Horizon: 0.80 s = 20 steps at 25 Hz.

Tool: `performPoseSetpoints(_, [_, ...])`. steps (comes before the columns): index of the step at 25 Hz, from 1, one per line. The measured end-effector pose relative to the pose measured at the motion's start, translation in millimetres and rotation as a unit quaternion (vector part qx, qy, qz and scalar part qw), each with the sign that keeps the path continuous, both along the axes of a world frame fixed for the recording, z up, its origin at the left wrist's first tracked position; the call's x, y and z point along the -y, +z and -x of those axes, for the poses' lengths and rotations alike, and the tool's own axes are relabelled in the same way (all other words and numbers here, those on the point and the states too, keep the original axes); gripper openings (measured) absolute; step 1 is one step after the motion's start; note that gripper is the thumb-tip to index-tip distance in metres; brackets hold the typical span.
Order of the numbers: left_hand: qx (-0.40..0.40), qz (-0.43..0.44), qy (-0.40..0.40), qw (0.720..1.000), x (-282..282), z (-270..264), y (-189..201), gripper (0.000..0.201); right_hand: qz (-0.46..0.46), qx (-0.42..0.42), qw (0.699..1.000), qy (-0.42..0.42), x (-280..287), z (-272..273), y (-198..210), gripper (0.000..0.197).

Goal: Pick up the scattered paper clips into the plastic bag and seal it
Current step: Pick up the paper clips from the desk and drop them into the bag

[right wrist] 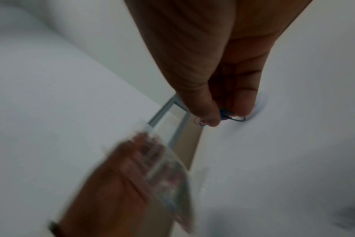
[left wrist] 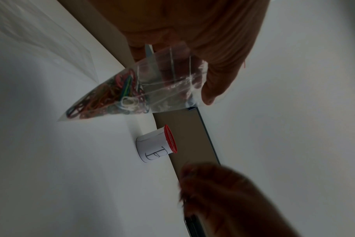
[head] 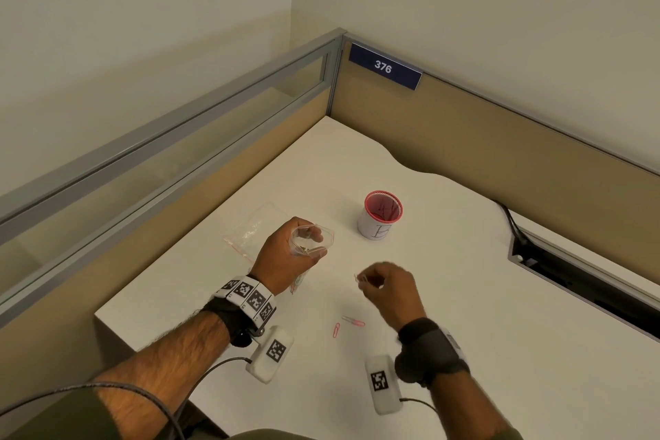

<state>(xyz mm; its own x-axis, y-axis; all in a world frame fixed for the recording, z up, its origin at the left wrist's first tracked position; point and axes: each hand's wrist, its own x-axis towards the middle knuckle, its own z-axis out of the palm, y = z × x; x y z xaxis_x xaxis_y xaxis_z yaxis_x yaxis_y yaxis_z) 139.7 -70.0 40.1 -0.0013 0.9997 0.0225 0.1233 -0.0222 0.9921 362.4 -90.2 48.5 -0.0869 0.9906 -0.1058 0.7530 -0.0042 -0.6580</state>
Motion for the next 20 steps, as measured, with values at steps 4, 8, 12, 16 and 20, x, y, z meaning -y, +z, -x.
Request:
performPoseSetpoints(4, [-0.006,0.003,-0.009,1.000,0,-6,-2,0.030,-0.054,-0.160,0.985,-0.011,-12,23,64,0.007])
performPoseSetpoints(8, [-0.028,-0.001,-0.024,0.999,1,-11,-1,0.029,-0.071,-0.202,0.977,0.017,-24,48,86,0.009])
performPoseSetpoints(12, [-0.028,-0.007,-0.032,0.999,2,-14,2,0.030,-0.060,-0.154,0.985,0.056,-24,58,82,0.009])
performPoseSetpoints(16, [-0.033,-0.003,-0.026,0.999,1,-12,1,0.029,-0.075,-0.149,0.985,0.037,-22,53,82,0.011])
performPoseSetpoints(20, [-0.007,0.007,-0.018,1.000,4,-11,-2,0.031,-0.116,-0.133,0.984,-0.009,-25,31,71,0.014])
